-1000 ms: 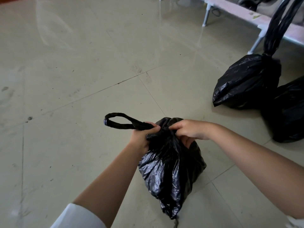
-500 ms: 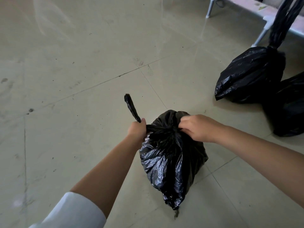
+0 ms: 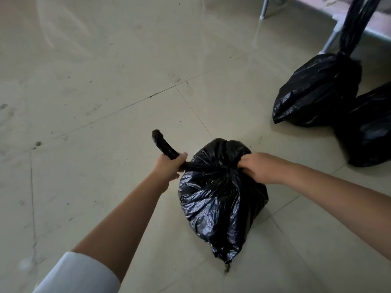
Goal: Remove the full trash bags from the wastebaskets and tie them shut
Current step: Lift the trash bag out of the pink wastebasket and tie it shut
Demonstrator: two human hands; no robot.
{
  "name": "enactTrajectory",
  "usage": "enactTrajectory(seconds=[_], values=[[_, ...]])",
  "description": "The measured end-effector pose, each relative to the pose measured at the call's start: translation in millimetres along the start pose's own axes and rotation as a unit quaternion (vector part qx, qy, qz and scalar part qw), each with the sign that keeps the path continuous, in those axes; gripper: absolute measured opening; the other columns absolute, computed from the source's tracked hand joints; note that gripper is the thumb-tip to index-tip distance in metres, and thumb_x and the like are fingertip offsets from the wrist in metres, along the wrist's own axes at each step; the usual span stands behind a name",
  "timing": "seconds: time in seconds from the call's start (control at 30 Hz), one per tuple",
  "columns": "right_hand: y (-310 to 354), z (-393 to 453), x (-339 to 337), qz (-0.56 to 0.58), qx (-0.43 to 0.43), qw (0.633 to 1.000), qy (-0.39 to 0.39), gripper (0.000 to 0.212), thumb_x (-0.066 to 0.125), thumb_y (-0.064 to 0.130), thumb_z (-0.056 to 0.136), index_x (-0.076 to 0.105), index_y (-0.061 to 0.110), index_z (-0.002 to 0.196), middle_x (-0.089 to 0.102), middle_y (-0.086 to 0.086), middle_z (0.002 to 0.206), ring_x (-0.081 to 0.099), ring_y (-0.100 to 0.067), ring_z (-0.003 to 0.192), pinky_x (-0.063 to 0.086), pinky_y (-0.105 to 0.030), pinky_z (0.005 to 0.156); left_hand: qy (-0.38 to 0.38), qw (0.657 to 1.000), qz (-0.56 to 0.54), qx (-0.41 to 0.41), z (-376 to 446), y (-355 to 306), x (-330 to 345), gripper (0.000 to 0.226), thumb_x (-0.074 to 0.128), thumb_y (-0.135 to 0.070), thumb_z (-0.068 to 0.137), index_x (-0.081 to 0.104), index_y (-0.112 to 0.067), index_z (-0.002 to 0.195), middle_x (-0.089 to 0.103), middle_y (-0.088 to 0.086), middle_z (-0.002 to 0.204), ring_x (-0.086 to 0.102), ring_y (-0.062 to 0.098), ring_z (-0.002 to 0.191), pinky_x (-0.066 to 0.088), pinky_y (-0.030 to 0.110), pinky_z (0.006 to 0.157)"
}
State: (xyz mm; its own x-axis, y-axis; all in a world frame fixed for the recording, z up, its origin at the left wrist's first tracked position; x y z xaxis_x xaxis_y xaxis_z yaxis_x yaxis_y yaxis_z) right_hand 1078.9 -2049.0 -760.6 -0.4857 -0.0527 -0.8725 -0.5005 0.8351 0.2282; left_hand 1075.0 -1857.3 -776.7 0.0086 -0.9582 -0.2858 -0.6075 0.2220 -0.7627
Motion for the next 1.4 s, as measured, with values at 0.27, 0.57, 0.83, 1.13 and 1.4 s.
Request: enactTrajectory(seconds=[0.27,0.57,0.83,1.13,1.4], values=[[-18,6,-8,0.073,0.038,0.996,0.02,0.025,0.039,0.005,0.092,0.06,-0.001,0.102,0.063,-0.021,0.106,0.056,-0.029,0.093,0.043,-0.037,0.085,-0.006,0.997,-0.068,0.032,-19,-59,-17,0.015,0.044,-0.021,0.097,0.051,-0.011,0.088,0.043,0.0,0.074,0.046,0.011,0.063,0.043,0.02,0.056],[-53,-17,-36,0.098,0.108,0.988,0.052,0.034,0.044,0.02,0.095,0.053,0.01,0.125,0.058,-0.011,0.126,0.054,-0.025,0.11,0.035,-0.021,0.068,0.015,0.992,0.008,0.125,-42,-150,26,0.029,0.046,0.002,0.092,0.043,-0.01,0.065,0.047,0.004,0.062,0.044,0.003,0.031,0.035,0.011,0.033],[-159,-97,-120,0.157,0.2,0.963,-0.086,0.026,0.045,0.015,0.094,0.063,0.0,0.106,0.066,-0.014,0.113,0.058,-0.024,0.101,0.039,-0.026,0.081,-0.018,0.942,0.231,0.244,-61,-259,97,0.03,0.049,0.004,0.081,0.051,-0.013,0.056,0.052,-0.005,0.027,0.051,0.015,0.04,0.051,0.03,0.066],[-302,-220,-165,-0.046,0.394,0.915,-0.08,0.019,0.043,0.018,0.092,0.057,0.008,0.1,0.058,-0.014,0.105,0.056,-0.034,0.104,0.046,-0.038,0.082,-0.005,0.86,0.364,0.358,-106,-315,225,0.024,0.051,-0.007,0.089,0.065,-0.003,0.108,0.065,0.011,0.115,0.059,0.027,0.105,0.041,0.024,0.073],[-409,-310,-128,-0.11,0.562,0.818,-0.052,0.042,0.037,0.012,0.094,0.038,0.014,0.135,0.038,-0.013,0.144,0.029,-0.032,0.137,0.024,-0.052,0.111,-0.03,0.815,0.466,0.345,-105,-324,296,0.027,0.048,-0.001,0.085,0.062,-0.005,0.108,0.064,0.013,0.113,0.06,0.03,0.102,0.041,0.028,0.069]])
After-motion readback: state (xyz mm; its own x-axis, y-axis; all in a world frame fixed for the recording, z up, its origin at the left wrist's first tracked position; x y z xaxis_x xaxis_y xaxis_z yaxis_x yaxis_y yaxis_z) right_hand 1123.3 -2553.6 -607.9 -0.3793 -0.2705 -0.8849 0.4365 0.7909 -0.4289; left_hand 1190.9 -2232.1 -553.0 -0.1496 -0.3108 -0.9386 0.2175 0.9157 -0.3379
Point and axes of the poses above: each hand's wrist, its own z-axis towards the middle knuckle, its own x-axis out of the palm, y = z × x, the point moved 8 cm from there along z, towards the middle knuckle
